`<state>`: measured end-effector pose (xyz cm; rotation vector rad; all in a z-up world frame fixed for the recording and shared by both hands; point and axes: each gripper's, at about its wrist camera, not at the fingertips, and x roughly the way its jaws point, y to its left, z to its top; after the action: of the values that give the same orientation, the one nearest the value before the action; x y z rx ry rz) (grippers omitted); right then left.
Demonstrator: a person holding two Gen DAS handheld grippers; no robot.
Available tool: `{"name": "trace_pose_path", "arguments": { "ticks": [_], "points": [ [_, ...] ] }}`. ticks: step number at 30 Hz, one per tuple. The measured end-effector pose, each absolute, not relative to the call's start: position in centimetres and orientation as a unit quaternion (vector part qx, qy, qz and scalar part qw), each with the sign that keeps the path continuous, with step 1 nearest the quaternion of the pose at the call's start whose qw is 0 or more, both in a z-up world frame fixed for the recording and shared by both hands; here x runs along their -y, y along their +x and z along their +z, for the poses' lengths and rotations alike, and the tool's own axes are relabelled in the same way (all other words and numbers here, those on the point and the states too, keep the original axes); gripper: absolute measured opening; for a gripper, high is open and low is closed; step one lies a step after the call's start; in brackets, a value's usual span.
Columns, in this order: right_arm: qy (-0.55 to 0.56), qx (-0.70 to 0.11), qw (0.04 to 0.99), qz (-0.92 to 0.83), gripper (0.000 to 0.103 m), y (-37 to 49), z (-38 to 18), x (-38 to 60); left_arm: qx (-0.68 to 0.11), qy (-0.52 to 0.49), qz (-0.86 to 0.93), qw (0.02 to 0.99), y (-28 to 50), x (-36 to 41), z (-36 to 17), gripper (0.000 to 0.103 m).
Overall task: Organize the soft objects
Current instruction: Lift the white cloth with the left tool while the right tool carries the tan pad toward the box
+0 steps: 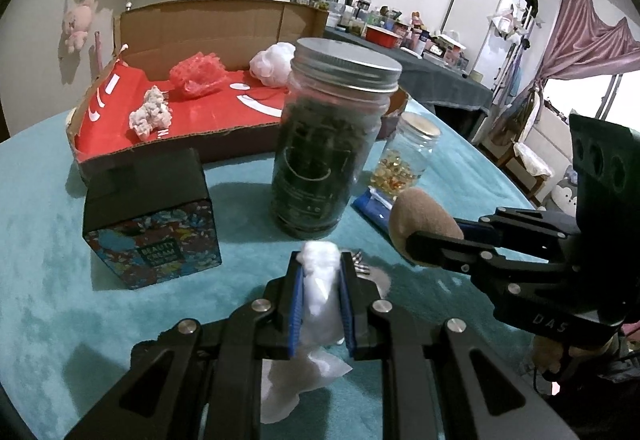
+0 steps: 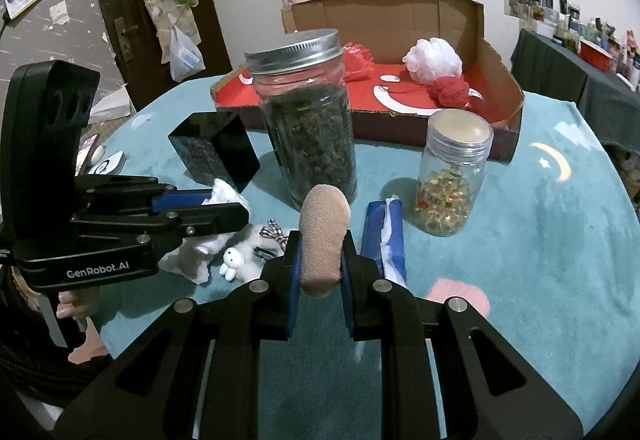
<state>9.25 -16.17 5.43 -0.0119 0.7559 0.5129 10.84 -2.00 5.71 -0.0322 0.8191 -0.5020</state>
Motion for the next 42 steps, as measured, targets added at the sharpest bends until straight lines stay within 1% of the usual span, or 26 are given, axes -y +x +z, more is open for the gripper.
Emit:
{"name": "trace_pose_path", "arguments": {
  "ticks": [14, 21, 30, 35, 42],
  "points": [
    [-0.009, -0.369, 0.894, 0.253, 0.016, 9.0, 5.2, 15.7, -0.393, -0.023, -0.248, 0.885, 10.8, 2.0, 5.9, 0.017],
    [-0.004, -0.373, 0.897, 0.237, 0.016, 9.2, 5.3, 17.0, -0.389, -0.043, -0.212, 0.895, 10.5, -1.9, 7.1, 0.017],
    [0.020, -0.382, 0.903, 0.194, 0.017, 9.6, 5.1, 20.9, -0.404, -0.061, -0.157, 0.899, 10.8, -7.9, 7.3, 0.017],
    [0.029, -0.387, 0.903, 0.181, 0.017, 10.3, 5.1, 22.5, -0.413, -0.053, -0.132, 0.900, 11.8, -9.9, 6.8, 0.017],
    [0.008, -0.394, 0.902, 0.177, 0.017, 11.9, 4.9, 23.8, -0.417, -0.017, -0.137, 0.898, 14.4, -11.3, 5.8, 0.017]
  ]
}}
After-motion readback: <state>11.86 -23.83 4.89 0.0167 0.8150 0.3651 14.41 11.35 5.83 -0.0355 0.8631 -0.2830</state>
